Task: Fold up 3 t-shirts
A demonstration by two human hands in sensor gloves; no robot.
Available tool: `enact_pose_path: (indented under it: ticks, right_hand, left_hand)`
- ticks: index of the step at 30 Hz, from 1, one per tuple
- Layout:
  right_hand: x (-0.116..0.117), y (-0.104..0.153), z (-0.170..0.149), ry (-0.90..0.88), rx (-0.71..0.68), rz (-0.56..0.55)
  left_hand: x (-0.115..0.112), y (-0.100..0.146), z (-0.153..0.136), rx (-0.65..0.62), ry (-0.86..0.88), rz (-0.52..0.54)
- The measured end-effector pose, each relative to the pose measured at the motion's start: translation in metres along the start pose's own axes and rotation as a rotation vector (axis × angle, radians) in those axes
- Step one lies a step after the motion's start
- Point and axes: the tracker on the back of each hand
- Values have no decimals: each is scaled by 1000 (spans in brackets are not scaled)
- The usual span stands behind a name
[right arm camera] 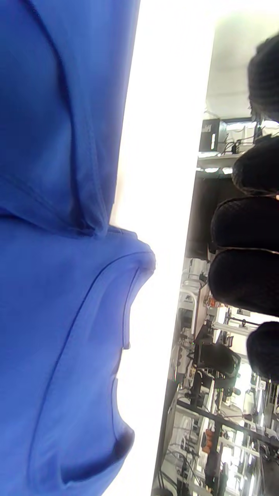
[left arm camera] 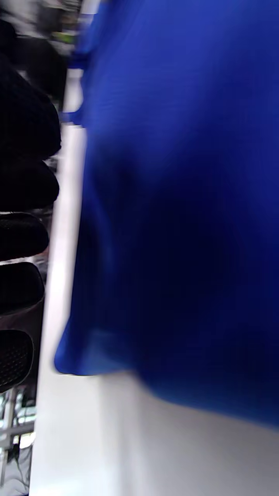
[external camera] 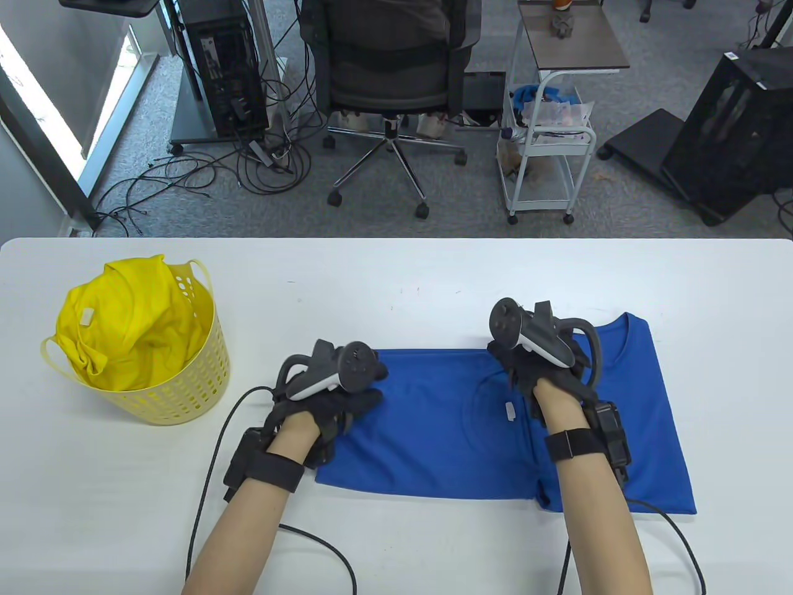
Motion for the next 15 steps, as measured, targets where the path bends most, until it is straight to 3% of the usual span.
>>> enact_pose_path:
  ticks: [3,7,11,15]
  right_hand:
    - [-3,19,3,-84,-2,18]
    - [-4,44,15,-136,-48,12]
    - [-2,68,37,-165,-115,47]
    - [2,88,63,-176,-187,67]
  left_hand:
    - [-24,-1,1,100,-213,-54]
    - [-34,15,-20,159,-13,-60]
    - [-44,42,-29,341,-6,-132]
    - [-47,64,-20,361,29,-126]
Point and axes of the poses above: the tracker on the back of each hand, its own z axis roughly to the thumb side, its own y axis roughly from the fingertips to the wrist, x = y × z, and after that the axes turned 15 degrees about -z, right-handed
